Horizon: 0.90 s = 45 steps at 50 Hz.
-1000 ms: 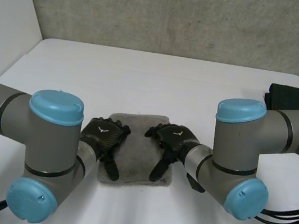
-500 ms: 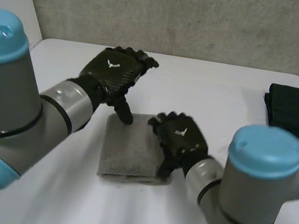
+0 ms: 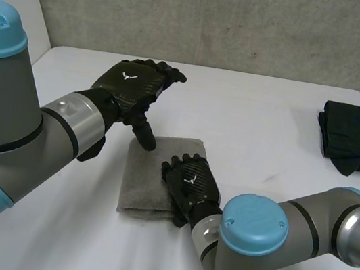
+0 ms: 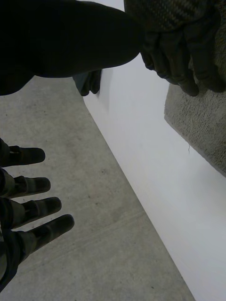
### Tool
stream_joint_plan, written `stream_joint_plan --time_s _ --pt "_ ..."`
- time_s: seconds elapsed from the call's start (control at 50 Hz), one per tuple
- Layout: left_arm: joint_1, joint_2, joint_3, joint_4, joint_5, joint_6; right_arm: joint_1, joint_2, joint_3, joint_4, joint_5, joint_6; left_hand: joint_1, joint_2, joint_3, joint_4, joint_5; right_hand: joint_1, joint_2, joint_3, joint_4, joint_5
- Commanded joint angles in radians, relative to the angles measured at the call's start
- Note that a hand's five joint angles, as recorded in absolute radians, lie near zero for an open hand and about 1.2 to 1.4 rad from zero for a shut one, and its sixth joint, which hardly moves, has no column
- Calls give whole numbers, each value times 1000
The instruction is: Fold the laundry.
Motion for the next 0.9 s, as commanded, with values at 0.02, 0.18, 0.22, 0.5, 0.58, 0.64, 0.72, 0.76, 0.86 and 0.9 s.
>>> stream_joint_plan --time_s 0.02,0.18,0.22,0.5,0.58,0.64,0.72,0.76,0.86,0.9 --pt "-1 0 -2 2 0 -9 0 16 -18 -12 -3 -2 19 3 -5 5 -11 203 166 153 153 166" --pt "1 -3 -4 2 0 -26 -2 49 -65 -13 -8 -2 19 3 -5 5 -11 297 260 247 247 260" --pt "1 -3 -4 2 0 -26 -2 54 -70 -13 -8 -2 19 3 -5 5 -11 346 309 297 297 309" --pt "1 -3 -6 2 0 -28 -2 72 -107 -1 -10 -2 19 3 -5 5 -11 411 374 362 362 375" --pt "1 -3 -13 4 0 -28 -2 53 -95 8 -3 4 19 3 -5 5 -11 139 102 89 89 102" --pt "4 -3 -13 4 0 -28 -3 14 -82 33 -2 13 19 3 -5 5 -11 -34 -71 -84 -84 -71" --pt "3 -3 -13 4 0 -28 -3 2 -70 70 -2 19 19 3 -5 5 -11 -85 -122 -134 -134 -122" --pt "3 -3 -15 4 0 -28 -3 2 -69 79 -3 19 19 3 -5 5 -11 -91 -128 -140 -140 -128" --pt "3 -3 -16 4 0 -28 -2 28 -75 82 -5 19 19 3 -5 5 -11 -88 -125 -137 -137 -125" --pt "3 -3 -16 4 0 -28 -2 45 -85 83 -3 18 19 3 -5 5 -11 -79 -116 -128 -128 -116"
